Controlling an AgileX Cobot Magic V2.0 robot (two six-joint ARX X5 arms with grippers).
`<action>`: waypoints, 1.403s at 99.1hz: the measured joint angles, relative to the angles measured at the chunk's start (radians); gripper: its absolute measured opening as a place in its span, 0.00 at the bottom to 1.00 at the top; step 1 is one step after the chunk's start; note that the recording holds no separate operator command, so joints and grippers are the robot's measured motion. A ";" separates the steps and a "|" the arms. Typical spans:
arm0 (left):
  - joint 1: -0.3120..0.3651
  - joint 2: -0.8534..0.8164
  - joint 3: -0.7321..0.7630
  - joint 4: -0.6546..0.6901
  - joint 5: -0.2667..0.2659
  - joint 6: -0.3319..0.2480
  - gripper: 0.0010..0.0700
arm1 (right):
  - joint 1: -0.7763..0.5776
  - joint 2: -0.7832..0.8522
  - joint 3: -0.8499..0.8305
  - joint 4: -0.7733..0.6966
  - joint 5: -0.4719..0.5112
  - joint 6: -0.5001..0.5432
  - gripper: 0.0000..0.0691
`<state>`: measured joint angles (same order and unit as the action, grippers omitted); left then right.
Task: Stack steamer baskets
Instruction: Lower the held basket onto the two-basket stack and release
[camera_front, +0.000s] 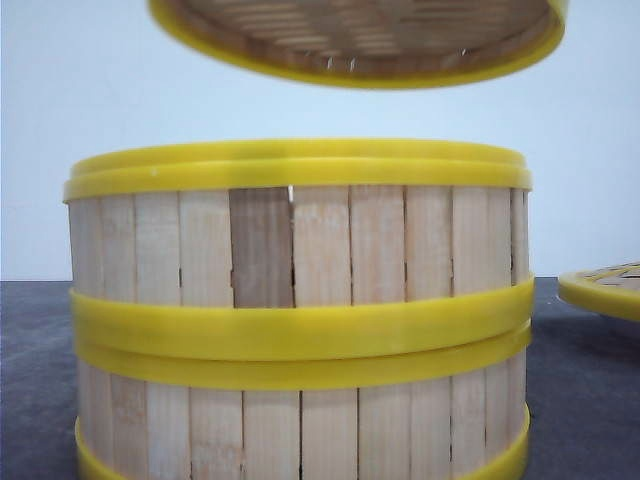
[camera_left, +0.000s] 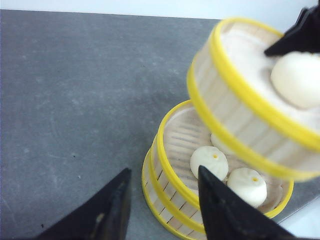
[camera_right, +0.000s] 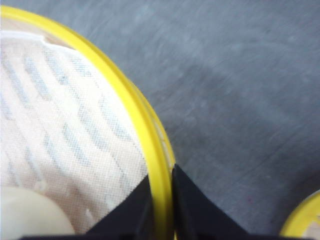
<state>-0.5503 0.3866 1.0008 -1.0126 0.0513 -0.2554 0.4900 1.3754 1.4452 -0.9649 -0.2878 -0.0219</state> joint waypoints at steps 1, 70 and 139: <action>0.000 0.000 0.000 0.000 0.000 0.000 0.34 | 0.004 0.000 -0.005 0.006 0.001 0.000 0.04; 0.000 0.000 0.000 0.000 0.025 0.000 0.34 | 0.119 0.014 -0.106 0.124 0.077 0.022 0.04; 0.000 0.000 0.000 0.000 0.026 0.000 0.34 | 0.120 0.052 -0.108 0.097 0.101 0.024 0.04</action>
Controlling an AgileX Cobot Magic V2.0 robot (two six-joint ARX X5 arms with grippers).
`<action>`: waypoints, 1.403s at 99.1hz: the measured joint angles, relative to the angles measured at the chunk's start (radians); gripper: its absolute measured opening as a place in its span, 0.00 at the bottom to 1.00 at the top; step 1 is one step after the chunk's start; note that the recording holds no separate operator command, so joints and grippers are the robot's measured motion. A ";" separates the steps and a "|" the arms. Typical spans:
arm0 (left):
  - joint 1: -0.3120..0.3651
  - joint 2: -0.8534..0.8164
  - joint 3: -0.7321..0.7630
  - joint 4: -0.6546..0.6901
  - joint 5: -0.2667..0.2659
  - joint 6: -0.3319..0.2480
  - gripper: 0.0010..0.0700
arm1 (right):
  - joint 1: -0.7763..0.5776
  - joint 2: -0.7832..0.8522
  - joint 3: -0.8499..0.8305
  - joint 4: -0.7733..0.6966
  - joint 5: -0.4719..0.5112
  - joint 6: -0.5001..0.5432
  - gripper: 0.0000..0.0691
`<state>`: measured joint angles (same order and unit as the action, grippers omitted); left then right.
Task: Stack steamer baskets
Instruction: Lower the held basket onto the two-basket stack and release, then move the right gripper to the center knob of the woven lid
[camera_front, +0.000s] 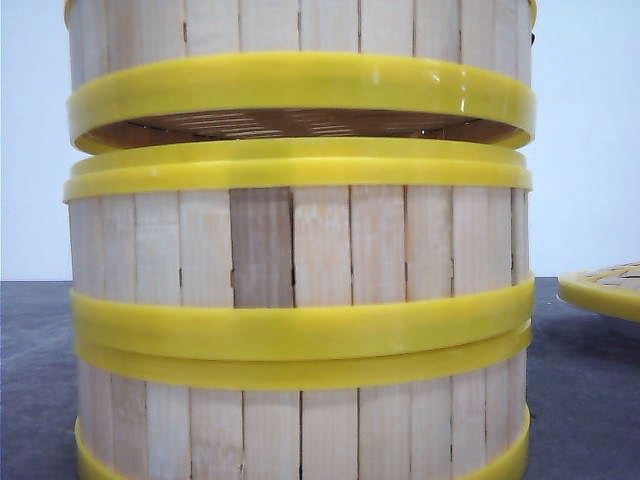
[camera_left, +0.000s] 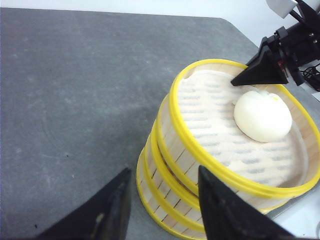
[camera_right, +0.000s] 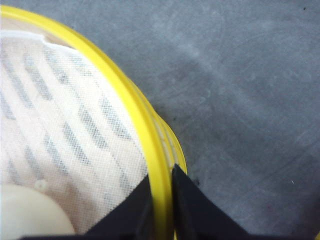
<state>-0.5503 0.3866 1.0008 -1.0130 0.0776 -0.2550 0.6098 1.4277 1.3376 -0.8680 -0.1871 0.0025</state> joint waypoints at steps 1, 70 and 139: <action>0.000 0.000 0.000 0.000 0.000 0.000 0.34 | 0.000 0.000 0.000 -0.001 0.000 0.000 0.04; 0.000 0.000 0.000 0.000 0.000 0.000 0.34 | 0.000 0.043 0.000 -0.017 -0.002 0.002 0.04; 0.000 0.000 0.000 0.000 0.000 0.004 0.34 | -0.005 -0.073 0.000 0.090 0.010 0.028 0.41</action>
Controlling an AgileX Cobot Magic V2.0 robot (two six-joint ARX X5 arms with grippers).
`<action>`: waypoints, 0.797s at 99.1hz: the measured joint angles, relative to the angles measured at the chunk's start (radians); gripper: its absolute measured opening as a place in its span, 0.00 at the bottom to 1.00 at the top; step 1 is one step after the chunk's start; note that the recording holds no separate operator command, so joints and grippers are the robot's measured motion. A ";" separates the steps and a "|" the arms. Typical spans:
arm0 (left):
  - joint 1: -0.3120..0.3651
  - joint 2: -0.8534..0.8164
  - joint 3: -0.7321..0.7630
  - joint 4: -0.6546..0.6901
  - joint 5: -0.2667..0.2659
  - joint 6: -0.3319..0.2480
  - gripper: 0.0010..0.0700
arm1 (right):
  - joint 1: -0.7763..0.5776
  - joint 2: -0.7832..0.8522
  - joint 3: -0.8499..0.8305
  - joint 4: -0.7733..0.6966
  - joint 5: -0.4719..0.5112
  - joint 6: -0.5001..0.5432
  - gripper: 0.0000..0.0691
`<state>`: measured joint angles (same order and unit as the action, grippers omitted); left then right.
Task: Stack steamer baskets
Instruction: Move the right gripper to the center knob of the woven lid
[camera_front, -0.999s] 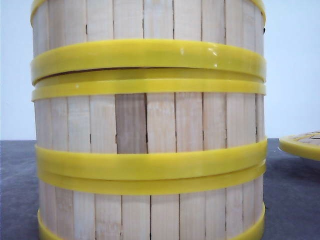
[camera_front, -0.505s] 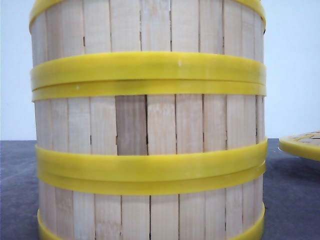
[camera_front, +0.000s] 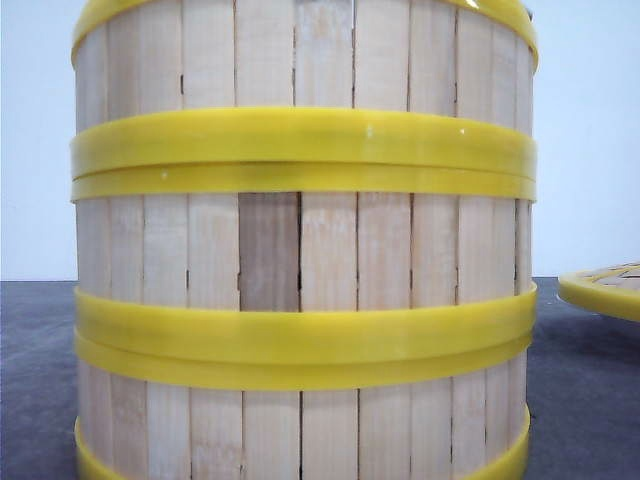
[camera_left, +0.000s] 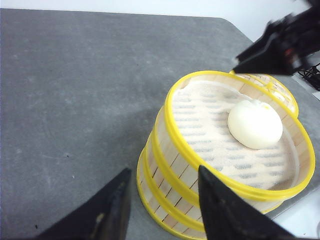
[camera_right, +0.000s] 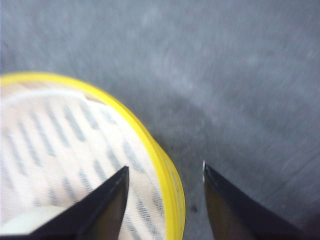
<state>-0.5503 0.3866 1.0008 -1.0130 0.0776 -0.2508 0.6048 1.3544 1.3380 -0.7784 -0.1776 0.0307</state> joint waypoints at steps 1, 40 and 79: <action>0.000 0.000 0.000 0.000 0.000 0.000 0.34 | 0.000 -0.003 0.000 0.001 0.001 0.000 0.41; 0.000 0.000 0.000 0.000 0.000 0.008 0.34 | -0.085 -0.212 0.004 -0.072 0.211 0.081 0.60; 0.000 0.000 0.000 0.000 0.000 0.015 0.34 | -0.390 -0.100 0.007 -0.264 0.249 0.097 0.61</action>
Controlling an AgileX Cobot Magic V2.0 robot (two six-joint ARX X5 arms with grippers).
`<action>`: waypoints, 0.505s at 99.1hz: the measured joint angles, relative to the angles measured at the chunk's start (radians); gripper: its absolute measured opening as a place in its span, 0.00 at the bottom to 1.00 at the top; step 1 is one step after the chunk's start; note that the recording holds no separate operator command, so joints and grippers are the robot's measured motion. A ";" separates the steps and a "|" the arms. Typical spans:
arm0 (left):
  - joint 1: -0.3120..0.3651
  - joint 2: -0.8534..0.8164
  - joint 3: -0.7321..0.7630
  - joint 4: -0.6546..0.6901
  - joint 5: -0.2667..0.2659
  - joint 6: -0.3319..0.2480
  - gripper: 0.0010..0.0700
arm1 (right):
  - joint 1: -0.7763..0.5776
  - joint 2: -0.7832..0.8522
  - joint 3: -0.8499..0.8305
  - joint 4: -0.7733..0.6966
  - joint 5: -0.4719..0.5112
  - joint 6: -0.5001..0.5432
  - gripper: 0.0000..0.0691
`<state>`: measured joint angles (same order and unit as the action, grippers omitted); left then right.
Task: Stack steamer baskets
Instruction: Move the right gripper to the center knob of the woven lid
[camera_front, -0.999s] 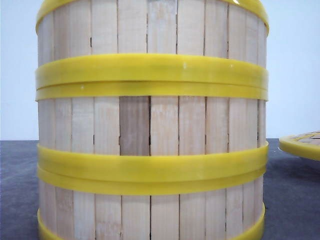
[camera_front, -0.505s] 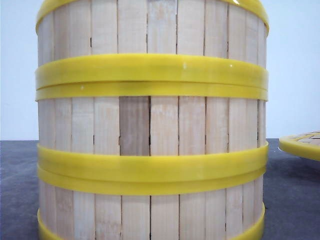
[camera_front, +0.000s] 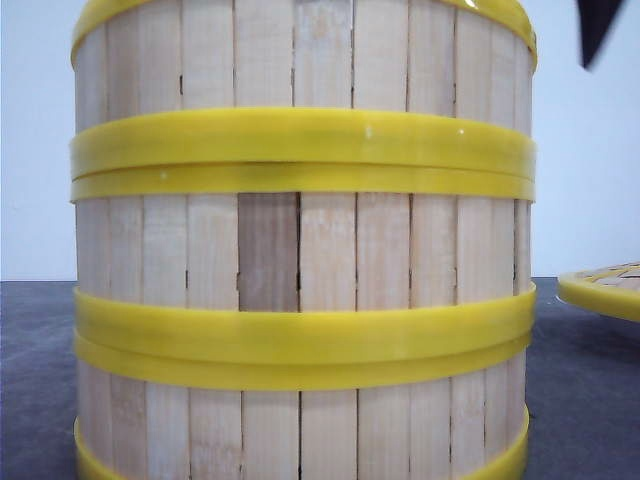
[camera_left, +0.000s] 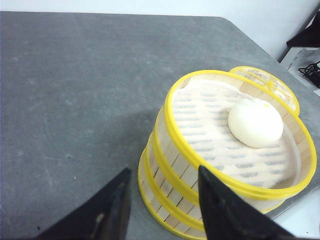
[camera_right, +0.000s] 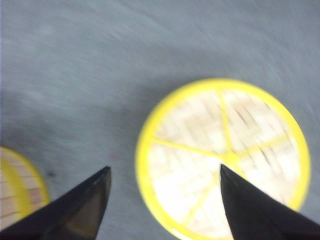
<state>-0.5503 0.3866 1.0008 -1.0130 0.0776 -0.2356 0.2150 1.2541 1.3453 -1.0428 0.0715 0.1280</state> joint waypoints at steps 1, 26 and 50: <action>0.000 0.000 0.000 0.000 0.000 0.000 0.34 | -0.006 0.005 0.000 -0.002 0.000 0.000 0.61; 0.000 0.000 0.000 0.000 0.000 0.000 0.34 | -0.125 0.101 -0.033 -0.001 -0.029 0.000 0.61; 0.000 0.000 0.000 0.000 0.000 0.000 0.34 | -0.212 0.155 -0.169 0.077 -0.045 -0.008 0.61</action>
<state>-0.5503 0.3866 1.0008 -1.0130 0.0776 -0.2356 0.0025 1.4090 1.1763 -0.9653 0.0261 0.1204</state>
